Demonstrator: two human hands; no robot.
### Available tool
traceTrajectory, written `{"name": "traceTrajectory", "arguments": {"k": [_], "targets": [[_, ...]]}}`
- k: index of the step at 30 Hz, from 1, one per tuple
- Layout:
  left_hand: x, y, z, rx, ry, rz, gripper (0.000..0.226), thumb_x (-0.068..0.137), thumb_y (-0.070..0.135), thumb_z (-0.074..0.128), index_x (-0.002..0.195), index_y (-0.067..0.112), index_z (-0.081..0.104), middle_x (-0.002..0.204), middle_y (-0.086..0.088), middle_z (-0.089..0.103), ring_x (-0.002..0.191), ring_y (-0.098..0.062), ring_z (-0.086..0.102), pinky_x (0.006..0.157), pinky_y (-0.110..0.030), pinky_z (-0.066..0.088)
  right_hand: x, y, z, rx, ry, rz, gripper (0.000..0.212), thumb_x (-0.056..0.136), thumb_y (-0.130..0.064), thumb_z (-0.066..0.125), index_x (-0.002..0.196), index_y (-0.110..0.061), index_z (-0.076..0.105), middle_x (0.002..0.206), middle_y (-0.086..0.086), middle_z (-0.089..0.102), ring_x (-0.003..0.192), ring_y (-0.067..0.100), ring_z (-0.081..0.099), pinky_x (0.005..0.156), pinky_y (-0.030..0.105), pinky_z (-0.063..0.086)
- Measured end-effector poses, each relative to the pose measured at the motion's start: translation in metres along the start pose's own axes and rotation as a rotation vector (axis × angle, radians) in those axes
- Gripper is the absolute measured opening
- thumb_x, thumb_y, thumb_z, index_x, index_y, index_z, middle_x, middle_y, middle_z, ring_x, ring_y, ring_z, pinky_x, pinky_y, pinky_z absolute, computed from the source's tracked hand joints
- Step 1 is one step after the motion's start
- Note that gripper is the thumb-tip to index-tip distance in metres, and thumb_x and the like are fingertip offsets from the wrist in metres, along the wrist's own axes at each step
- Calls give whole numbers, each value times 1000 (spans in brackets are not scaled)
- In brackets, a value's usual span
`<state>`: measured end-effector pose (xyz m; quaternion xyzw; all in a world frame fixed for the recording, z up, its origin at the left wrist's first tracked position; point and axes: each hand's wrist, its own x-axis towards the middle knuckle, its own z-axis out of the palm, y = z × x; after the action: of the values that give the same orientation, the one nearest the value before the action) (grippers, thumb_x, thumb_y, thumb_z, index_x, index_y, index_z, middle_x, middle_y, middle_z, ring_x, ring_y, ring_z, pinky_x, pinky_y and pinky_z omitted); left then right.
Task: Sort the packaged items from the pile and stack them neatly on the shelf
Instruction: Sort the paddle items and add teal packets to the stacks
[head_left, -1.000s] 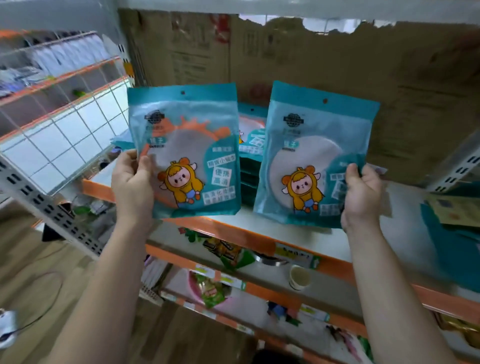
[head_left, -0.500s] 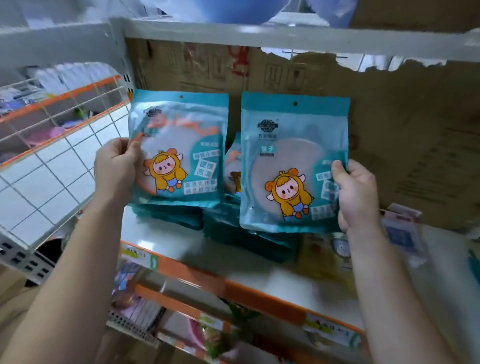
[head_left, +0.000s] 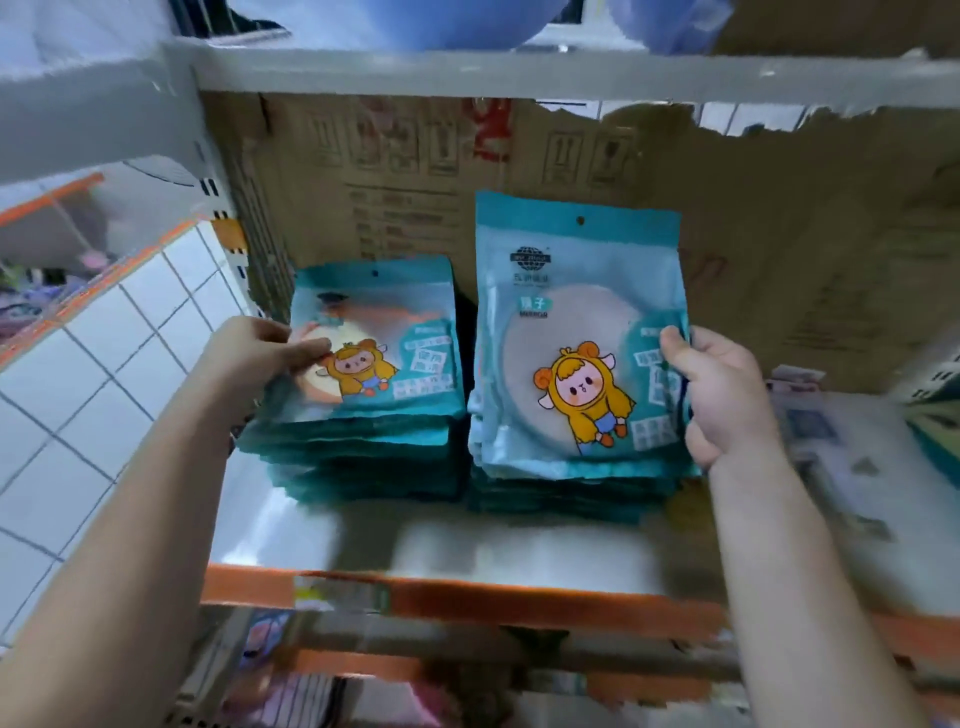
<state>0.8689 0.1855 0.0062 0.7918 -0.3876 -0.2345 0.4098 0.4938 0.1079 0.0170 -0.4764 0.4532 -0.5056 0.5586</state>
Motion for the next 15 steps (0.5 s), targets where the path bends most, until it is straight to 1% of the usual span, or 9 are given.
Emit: {"name": "traceTrajectory", "arguments": {"k": [1,3,5,7,8,9,10,12,15], "targets": [[2,0,-2,31,-7,18,26,82,29,77,73,8,65,45,4,59,40,-7,53,38,-20,38,-7,2,6,4,15,8,18,100,-18,52,87,-13,64,71,-2,74,66,13,71,55,27,56],[4,-4,-10,72,-31,38,28,81,33,78,80,6,69,62,-3,66,54,-15,57,49,-27,41,-18,6,16,-9,53,14,16,100,-18,52,89,-13,63,71,-3,73,65,11,71,53,26,55],[4,-10,-16,70,-57,51,34,80,35,78,92,4,71,75,-5,69,64,-19,63,56,-31,47,-30,9,22,-22,87,8,15,99,-18,53,91,-13,64,71,-5,73,65,10,71,52,24,54],[3,-16,-16,94,-35,73,43,80,37,78,106,4,69,88,-5,71,75,-22,65,67,-38,54,-39,11,28,-37,112,5,15,99,-19,53,93,-13,65,71,-6,74,65,9,71,52,23,54],[2,-17,-15,123,-4,89,48,81,38,77,113,4,67,94,-6,69,77,-21,63,68,-36,54,-43,12,31,-46,119,9,15,99,-20,53,94,-13,65,73,-6,74,66,9,71,53,24,54],[1,-18,-13,145,26,101,52,82,38,77,119,3,65,100,-9,67,77,-19,61,66,-32,51,-46,12,33,-50,125,13,15,99,-21,54,95,-14,66,75,-5,74,68,10,71,55,25,54],[2,-18,-12,161,48,115,55,82,39,76,121,3,65,104,-10,67,77,-18,59,63,-30,48,-49,12,36,-54,129,18,15,99,-21,54,95,-14,66,78,-4,75,71,11,72,57,27,55],[5,-20,-10,202,72,149,57,81,45,75,119,3,67,109,-11,68,82,-20,58,63,-29,45,-53,10,44,-72,126,28,15,99,-22,54,98,-13,65,87,0,75,80,16,73,66,34,58],[9,-23,-9,267,81,178,61,77,57,72,112,8,70,100,-5,69,86,-22,60,67,-32,47,-55,5,58,-45,90,46,16,99,-19,53,104,-10,64,96,6,75,88,21,73,72,40,59]]}}
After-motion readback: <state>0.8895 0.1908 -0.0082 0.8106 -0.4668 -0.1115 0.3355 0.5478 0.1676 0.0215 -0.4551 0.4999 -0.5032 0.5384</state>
